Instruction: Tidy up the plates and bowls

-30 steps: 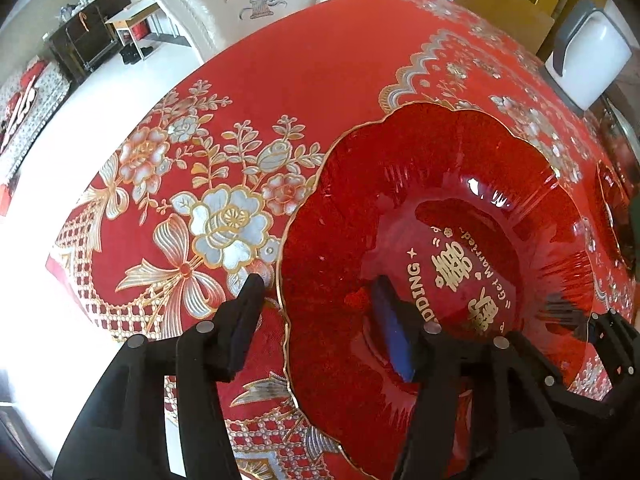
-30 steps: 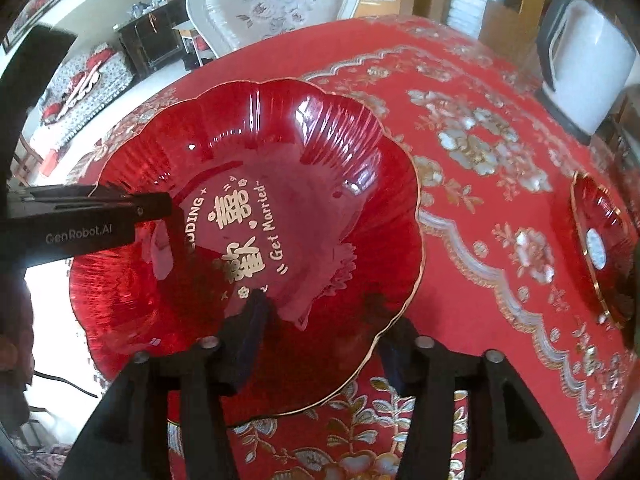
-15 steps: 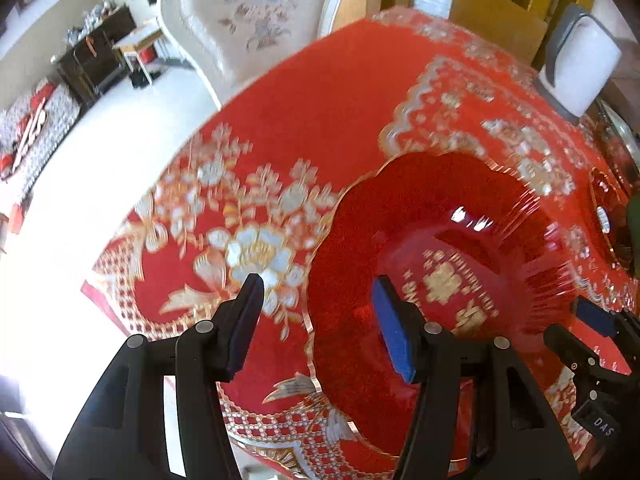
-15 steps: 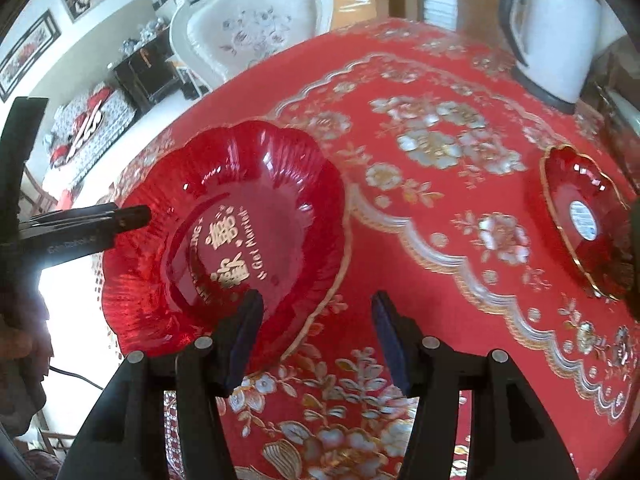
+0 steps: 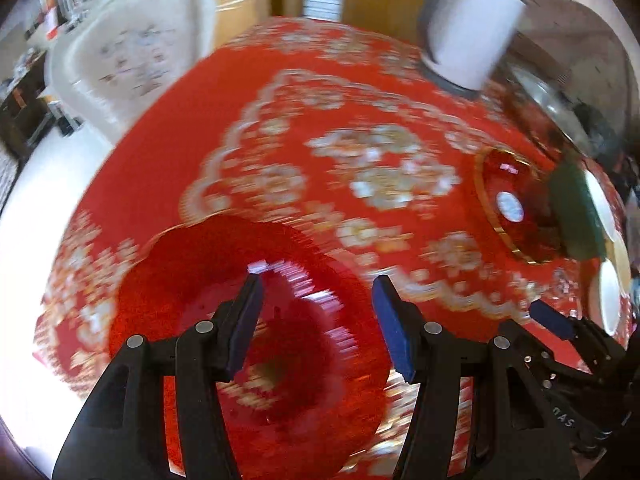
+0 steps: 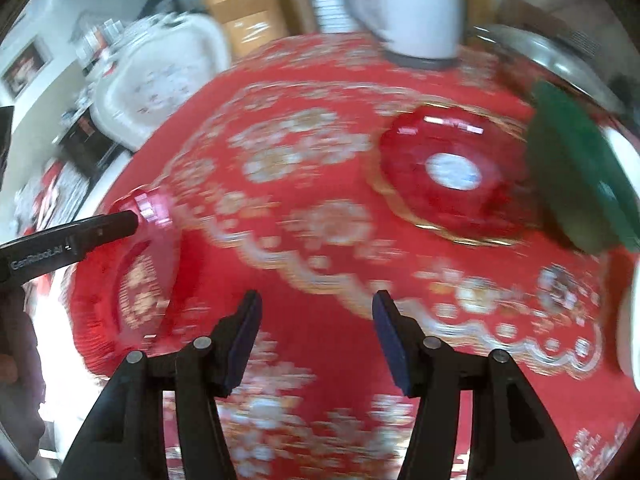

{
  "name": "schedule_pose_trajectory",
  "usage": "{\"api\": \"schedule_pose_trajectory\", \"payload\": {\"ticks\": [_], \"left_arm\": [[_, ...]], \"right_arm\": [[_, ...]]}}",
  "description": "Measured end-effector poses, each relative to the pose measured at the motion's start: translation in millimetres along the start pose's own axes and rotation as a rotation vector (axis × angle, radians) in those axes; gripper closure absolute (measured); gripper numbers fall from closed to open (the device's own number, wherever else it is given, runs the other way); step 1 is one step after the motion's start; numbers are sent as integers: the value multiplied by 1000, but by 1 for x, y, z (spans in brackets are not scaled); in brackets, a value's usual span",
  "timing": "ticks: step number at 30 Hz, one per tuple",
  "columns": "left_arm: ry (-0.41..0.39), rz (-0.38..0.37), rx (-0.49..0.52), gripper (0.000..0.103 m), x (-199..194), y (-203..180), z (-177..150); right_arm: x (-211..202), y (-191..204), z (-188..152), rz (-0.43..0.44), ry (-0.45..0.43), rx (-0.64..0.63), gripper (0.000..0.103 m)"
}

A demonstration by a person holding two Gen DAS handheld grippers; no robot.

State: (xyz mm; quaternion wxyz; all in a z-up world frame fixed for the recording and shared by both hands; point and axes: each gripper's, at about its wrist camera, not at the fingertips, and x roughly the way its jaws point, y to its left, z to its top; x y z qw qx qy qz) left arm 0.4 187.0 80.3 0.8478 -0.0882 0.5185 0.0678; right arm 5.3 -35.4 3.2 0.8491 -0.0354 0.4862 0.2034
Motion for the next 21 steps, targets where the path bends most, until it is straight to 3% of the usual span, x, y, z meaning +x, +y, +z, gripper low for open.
{"api": "schedule_pose_trajectory", "payload": {"ticks": [8, 21], "left_arm": [[23, -63, 66, 46, 35, -76, 45], [97, -101, 114, 46, 96, -138, 93]], "right_arm": [[-3, -87, 4, -67, -5, 231, 43], [17, -129, 32, -24, -41, 395, 43]]}}
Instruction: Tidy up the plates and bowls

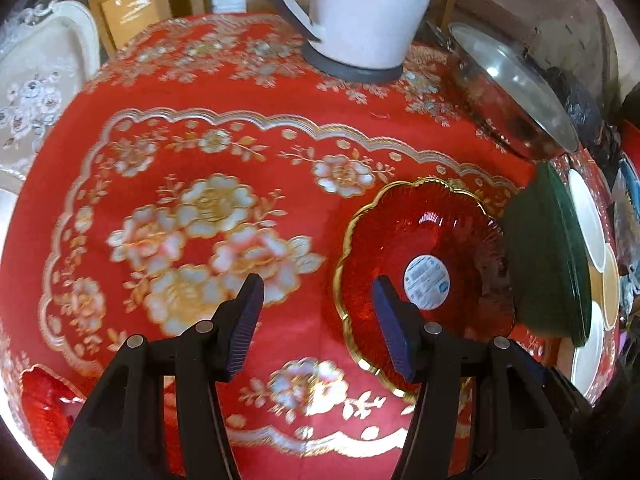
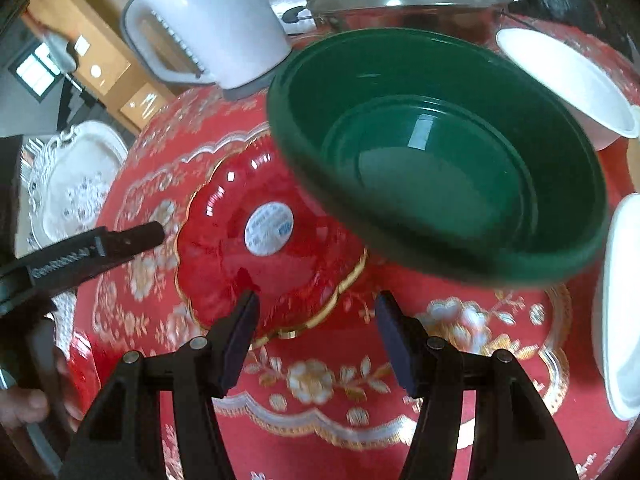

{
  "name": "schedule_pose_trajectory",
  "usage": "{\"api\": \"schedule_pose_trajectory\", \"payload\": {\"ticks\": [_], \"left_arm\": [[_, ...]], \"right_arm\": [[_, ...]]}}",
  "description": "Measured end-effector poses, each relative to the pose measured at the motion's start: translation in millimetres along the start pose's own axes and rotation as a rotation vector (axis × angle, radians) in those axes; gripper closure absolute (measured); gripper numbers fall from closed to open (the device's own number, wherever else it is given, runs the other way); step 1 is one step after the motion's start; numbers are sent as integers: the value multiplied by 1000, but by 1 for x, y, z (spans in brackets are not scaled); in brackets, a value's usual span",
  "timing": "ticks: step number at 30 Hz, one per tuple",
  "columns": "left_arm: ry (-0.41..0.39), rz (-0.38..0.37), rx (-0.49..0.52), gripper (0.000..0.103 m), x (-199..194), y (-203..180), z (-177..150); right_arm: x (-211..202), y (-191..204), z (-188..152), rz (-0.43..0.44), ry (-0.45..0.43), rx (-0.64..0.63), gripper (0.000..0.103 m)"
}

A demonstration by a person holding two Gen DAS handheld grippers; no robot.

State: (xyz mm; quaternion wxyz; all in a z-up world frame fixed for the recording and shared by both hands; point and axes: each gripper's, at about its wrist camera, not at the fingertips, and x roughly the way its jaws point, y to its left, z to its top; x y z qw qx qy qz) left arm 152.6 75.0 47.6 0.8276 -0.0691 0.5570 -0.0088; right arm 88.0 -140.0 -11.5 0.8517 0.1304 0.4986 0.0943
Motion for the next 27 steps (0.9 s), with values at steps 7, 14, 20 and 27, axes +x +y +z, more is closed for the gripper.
{"api": "schedule_pose_trajectory", "payload": {"ticks": [7, 14, 20, 27], "left_arm": [[41, 5, 25, 46, 27, -17, 17], [70, 46, 62, 46, 49, -28, 26], [70, 74, 78, 46, 54, -30, 24], [58, 72, 97, 65, 51, -34, 16]], "right_arm": [[13, 0, 10, -1, -3, 32, 42], [22, 9, 20, -14, -21, -8, 42], [23, 15, 19, -40, -56, -113, 41], [27, 30, 12, -145, -97, -297, 47]]}}
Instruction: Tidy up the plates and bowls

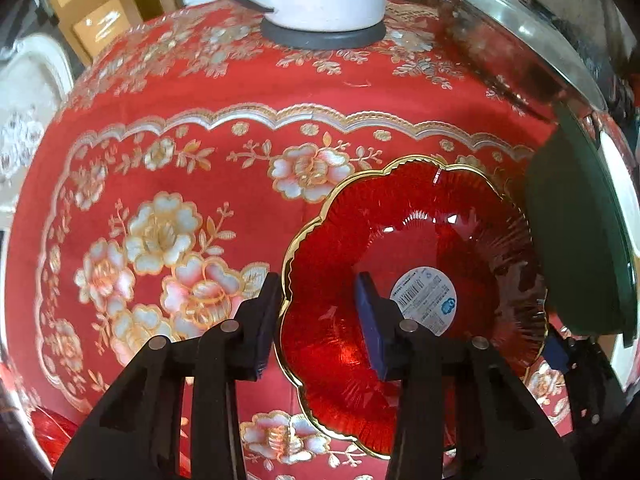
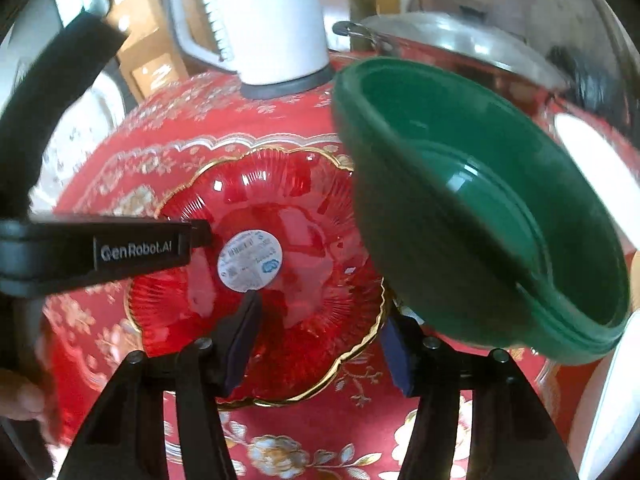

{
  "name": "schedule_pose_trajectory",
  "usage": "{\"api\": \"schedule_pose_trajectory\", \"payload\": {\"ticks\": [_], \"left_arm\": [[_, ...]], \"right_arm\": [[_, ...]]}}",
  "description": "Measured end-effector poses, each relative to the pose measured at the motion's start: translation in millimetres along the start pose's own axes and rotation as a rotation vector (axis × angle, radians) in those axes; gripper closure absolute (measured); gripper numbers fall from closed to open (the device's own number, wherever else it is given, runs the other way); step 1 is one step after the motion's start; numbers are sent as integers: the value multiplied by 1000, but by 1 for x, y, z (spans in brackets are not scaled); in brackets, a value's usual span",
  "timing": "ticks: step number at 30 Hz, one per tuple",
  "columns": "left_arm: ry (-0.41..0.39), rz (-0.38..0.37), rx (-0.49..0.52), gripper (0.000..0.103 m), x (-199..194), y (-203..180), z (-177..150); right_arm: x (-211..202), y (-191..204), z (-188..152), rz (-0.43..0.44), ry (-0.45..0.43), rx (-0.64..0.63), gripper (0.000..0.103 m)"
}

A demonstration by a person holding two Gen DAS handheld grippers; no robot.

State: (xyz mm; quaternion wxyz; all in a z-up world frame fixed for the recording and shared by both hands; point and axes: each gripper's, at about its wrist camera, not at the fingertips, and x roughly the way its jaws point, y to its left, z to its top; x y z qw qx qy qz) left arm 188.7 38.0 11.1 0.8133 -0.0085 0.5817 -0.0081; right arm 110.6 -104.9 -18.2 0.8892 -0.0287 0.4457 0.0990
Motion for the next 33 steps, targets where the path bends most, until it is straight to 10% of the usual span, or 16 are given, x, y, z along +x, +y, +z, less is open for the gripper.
{"api": "schedule_pose_trajectory", "payload": {"ticks": [23, 33], "left_arm": [[50, -79, -141, 76, -24, 55, -63], [47, -82, -137, 78, -25, 54, -68]], "right_arm": [[-2, 40, -19, 104, 26, -115, 49], [-8, 18, -12, 198, 97, -76, 74]]}}
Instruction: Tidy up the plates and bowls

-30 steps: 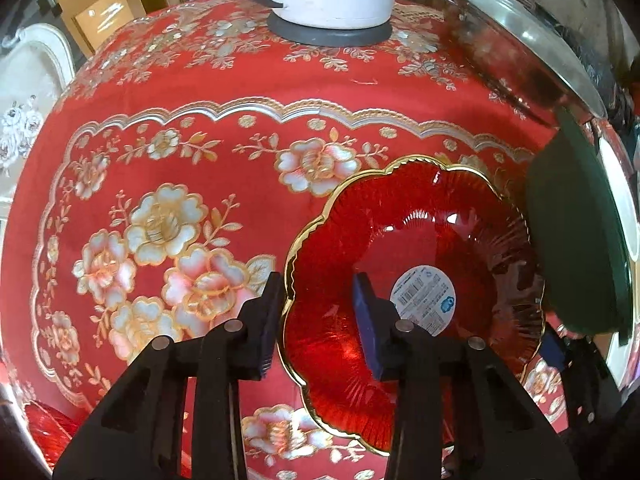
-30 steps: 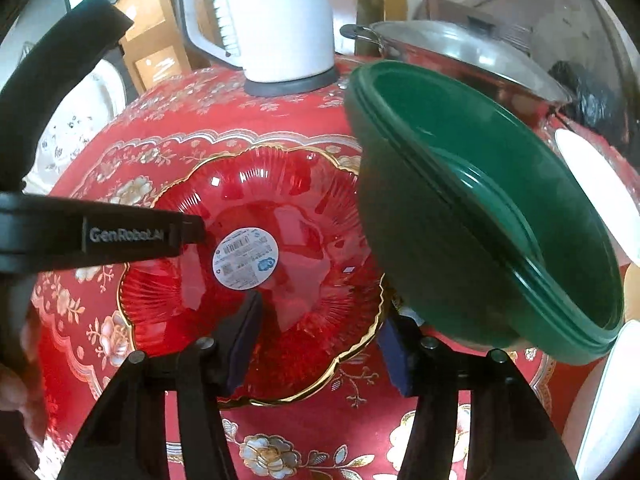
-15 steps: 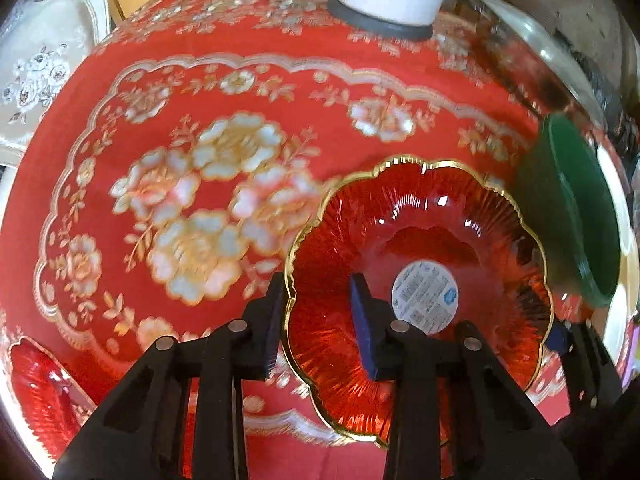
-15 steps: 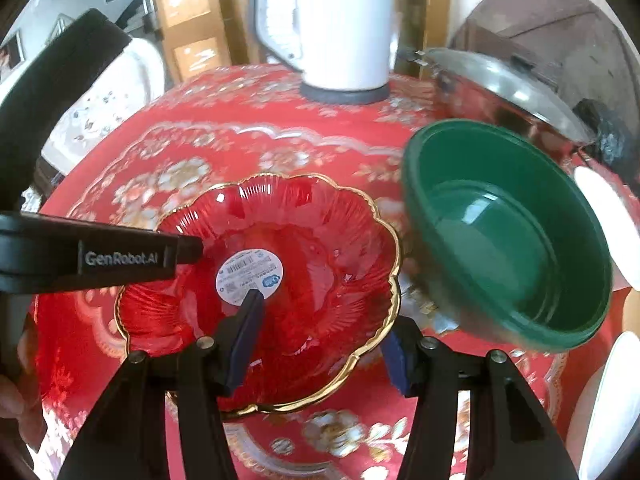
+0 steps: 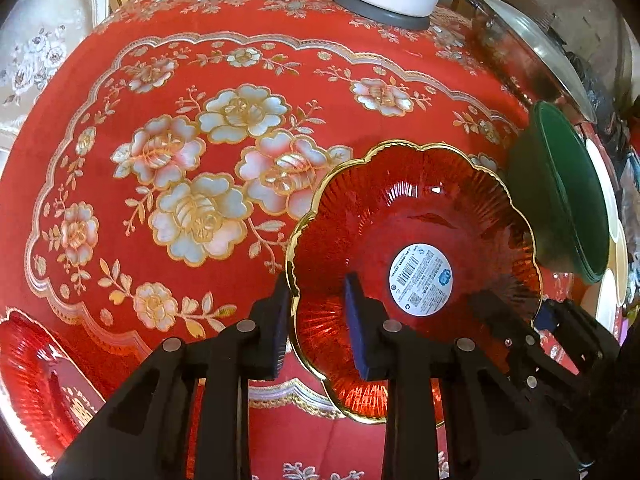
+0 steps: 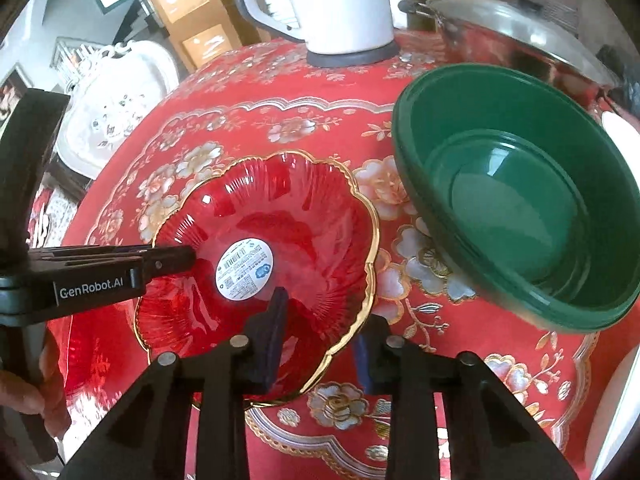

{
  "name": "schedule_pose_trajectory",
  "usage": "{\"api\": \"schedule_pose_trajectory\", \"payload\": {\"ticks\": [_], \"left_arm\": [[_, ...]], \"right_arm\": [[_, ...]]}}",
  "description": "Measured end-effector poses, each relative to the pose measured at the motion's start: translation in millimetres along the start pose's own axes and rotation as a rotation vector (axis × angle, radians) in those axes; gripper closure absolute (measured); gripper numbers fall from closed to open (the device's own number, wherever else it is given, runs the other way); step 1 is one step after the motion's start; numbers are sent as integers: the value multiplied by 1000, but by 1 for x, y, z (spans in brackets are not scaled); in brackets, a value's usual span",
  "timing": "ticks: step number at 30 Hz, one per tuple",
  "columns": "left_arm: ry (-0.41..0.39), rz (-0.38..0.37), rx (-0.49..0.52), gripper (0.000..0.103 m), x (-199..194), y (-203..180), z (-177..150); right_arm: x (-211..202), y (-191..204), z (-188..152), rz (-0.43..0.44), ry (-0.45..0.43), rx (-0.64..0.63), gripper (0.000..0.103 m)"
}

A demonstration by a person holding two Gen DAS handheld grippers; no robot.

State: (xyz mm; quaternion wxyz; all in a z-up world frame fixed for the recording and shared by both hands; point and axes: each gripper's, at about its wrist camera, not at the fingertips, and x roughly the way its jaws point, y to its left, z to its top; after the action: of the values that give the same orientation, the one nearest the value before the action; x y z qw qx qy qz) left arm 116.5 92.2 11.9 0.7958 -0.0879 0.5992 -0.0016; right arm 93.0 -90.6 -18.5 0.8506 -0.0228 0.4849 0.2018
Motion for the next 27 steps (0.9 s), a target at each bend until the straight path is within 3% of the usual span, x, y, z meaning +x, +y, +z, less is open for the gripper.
{"api": "schedule_pose_trajectory", "payload": {"ticks": [13, 27], "left_arm": [[-29, -11, -57, 78, -32, 15, -14], [-151, 5, -161, 78, -113, 67, -35]], "right_arm": [[-18, 20, -4, -15, -84, -104, 74], [-51, 84, 14, 79, -158, -207, 74]]}}
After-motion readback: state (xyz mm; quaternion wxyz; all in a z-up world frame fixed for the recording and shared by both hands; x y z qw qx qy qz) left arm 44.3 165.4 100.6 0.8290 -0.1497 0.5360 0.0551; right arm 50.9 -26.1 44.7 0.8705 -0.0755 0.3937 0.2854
